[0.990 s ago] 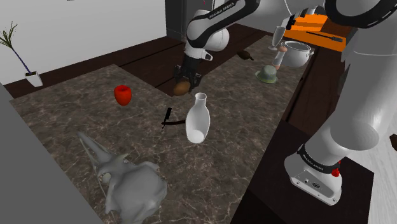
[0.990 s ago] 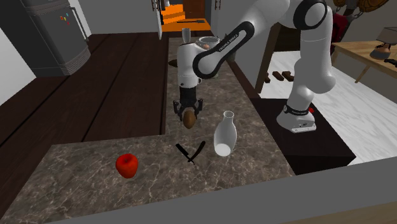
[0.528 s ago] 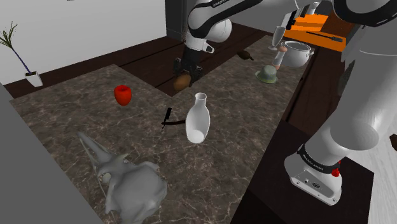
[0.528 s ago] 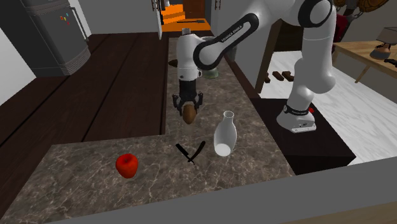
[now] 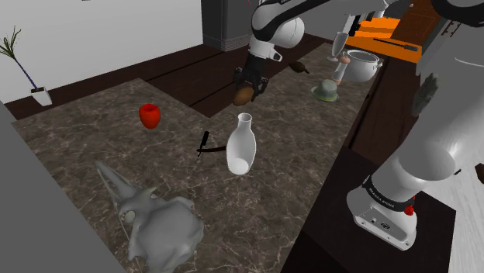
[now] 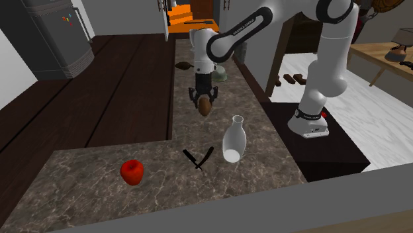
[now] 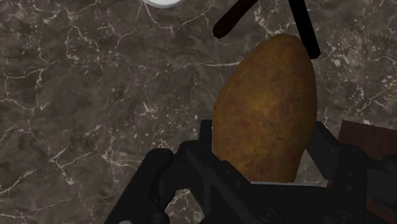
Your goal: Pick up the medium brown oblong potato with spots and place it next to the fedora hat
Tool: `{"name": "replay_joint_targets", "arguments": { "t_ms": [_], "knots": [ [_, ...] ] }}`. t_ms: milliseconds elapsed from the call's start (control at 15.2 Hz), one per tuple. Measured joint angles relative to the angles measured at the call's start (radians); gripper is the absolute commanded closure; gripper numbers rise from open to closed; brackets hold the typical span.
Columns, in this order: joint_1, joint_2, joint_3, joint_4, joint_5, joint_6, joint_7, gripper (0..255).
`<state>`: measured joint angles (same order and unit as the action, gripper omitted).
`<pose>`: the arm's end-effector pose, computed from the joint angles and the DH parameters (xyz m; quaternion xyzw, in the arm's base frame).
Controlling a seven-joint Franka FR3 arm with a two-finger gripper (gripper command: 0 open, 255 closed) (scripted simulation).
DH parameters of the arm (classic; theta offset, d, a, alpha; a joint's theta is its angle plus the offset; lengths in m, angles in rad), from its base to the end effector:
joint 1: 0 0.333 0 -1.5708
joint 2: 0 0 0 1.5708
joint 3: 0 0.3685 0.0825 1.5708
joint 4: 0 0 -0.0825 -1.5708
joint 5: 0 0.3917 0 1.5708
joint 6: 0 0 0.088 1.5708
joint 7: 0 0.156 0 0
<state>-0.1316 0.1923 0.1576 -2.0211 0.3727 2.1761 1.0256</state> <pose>0.5989 0.0416 0.3576 -0.8078 0.5655 0.0990 0.1336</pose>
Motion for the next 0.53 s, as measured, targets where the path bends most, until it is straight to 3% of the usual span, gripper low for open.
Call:
{"name": "replay_joint_targets", "arguments": {
  "t_ms": [528],
  "knots": [
    [-0.111, -0.081, -0.081, -0.098, 0.007, -0.046, -0.189, 255]
  ]
}}
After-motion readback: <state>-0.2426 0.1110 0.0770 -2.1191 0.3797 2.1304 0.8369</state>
